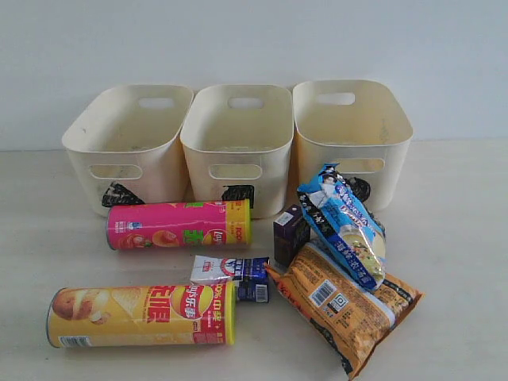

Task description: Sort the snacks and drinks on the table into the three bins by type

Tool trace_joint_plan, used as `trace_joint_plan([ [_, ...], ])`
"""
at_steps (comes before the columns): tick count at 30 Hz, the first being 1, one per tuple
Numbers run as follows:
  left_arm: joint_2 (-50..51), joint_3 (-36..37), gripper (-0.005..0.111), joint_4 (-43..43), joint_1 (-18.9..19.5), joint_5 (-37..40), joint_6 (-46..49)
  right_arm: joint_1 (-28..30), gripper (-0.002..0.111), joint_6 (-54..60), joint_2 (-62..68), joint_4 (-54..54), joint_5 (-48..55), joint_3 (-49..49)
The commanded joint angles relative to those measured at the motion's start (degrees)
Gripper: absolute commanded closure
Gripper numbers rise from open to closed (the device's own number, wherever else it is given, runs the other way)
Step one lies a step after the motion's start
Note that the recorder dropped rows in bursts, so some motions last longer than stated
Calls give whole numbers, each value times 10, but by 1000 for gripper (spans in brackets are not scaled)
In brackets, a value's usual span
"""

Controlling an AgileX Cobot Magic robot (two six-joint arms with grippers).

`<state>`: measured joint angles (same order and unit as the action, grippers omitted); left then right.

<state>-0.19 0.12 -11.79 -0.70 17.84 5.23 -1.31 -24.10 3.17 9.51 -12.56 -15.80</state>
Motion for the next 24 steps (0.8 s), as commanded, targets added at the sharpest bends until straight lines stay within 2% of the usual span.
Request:
trace_joint_plan([
  [1, 2, -1, 102, -5, 1, 0, -5, 1, 107, -7, 83, 15, 97, -95],
  [4, 2, -1, 102, -5, 1, 0, -5, 1, 107, -7, 153, 15, 147, -156],
  [9, 2, -1, 102, -5, 1, 0, -5, 1, 107, -7, 283, 14, 163, -205],
  [15, 2, -1, 102, -5, 1, 0, -5, -14, 107, 52, 405, 4, 317, -265],
  [24, 2, -1, 102, -5, 1, -1, -5, -96, 107, 162, 572, 0, 543, -324],
])
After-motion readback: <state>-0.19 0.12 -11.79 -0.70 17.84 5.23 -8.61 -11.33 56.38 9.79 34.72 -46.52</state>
